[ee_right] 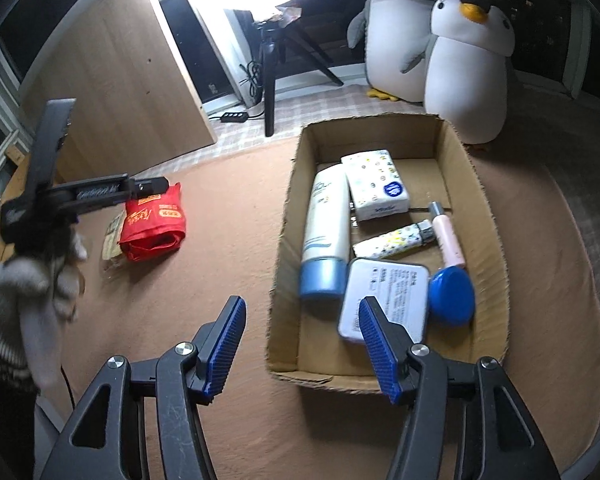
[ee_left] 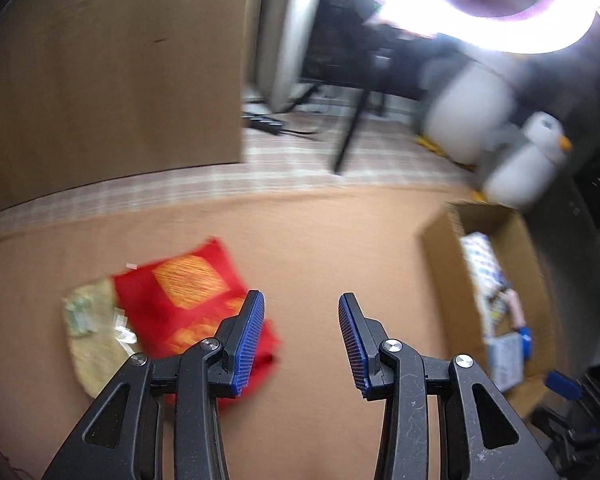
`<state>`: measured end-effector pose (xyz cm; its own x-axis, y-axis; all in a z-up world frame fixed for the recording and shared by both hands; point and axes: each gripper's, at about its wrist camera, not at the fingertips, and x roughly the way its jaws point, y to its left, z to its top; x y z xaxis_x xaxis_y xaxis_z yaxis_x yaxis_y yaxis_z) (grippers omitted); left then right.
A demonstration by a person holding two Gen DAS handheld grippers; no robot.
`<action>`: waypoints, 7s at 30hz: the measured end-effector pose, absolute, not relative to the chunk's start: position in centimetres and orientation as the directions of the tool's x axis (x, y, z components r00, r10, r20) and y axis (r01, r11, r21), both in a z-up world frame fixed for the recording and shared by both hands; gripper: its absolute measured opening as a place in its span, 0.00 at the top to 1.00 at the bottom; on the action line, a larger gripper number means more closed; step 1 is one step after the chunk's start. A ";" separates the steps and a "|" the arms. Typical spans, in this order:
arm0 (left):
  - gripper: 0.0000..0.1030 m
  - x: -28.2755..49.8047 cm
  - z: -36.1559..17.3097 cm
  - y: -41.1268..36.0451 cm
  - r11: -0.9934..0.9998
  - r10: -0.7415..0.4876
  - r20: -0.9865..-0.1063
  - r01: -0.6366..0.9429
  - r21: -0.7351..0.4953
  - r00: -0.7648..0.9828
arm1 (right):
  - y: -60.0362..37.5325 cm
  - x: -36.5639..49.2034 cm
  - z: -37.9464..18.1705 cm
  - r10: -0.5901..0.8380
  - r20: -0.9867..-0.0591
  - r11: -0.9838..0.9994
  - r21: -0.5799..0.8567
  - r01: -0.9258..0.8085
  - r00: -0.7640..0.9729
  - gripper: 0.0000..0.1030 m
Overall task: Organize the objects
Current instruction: 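Move the left tool to the red cloth bag and grasp it, then lift the red bag with the left tool and carry it toward the box, then lower the red bag into the box and open the left tool, then move both tools to the plastic-wrapped bread loaf on the floor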
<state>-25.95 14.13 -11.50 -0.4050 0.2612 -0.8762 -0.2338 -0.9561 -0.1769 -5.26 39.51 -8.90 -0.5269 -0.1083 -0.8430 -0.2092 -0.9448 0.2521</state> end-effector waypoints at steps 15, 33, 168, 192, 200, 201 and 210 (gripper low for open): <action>0.59 -33.4 -14.8 7.9 -0.970 0.240 -0.901 -0.125 -0.208 -0.362 | 36.4 -5.4 -8.4 -0.121 -0.847 -0.944 0.259 -0.204 -0.518 0.46; 0.59 -30.9 -18.1 10.4 -0.942 0.290 -0.917 -0.248 -0.224 -0.275 | 34.6 -6.4 -7.8 -0.154 -0.845 -0.941 0.283 -0.185 -0.512 0.46; 0.24 -18.9 -11.7 36.0 -0.703 0.597 -0.772 -0.606 -0.372 -0.217 | 50.4 -9.9 -9.2 -0.125 -0.838 -0.880 0.341 -0.331 -0.532 0.44; 0.24 -21.9 -11.2 13.8 -0.894 0.412 -0.833 -0.339 -0.292 -0.370 | 41.7 -10.9 -8.7 -0.215 -0.802 -0.868 0.418 -0.268 -0.557 0.44; 0.24 -25.6 -12.8 4.8 -0.941 0.333 -0.862 -0.188 -0.280 -0.382 | 37.0 -11.9 -9.6 -0.252 -0.809 -0.872 0.428 -0.238 -0.532 0.44; 0.24 -26.0 -13.0 4.2 -0.943 0.330 -0.865 -0.180 -0.281 -0.378 | 36.4 -12.0 -9.7 -0.256 -0.810 -0.872 0.429 -0.236 -0.527 0.44; 0.24 -30.3 -15.1 -0.4 -0.963 0.269 -0.885 -0.111 -0.245 -0.380 | 32.7 -12.4 -11.2 -0.253 -0.837 -0.883 0.405 -0.237 -0.485 0.44</action>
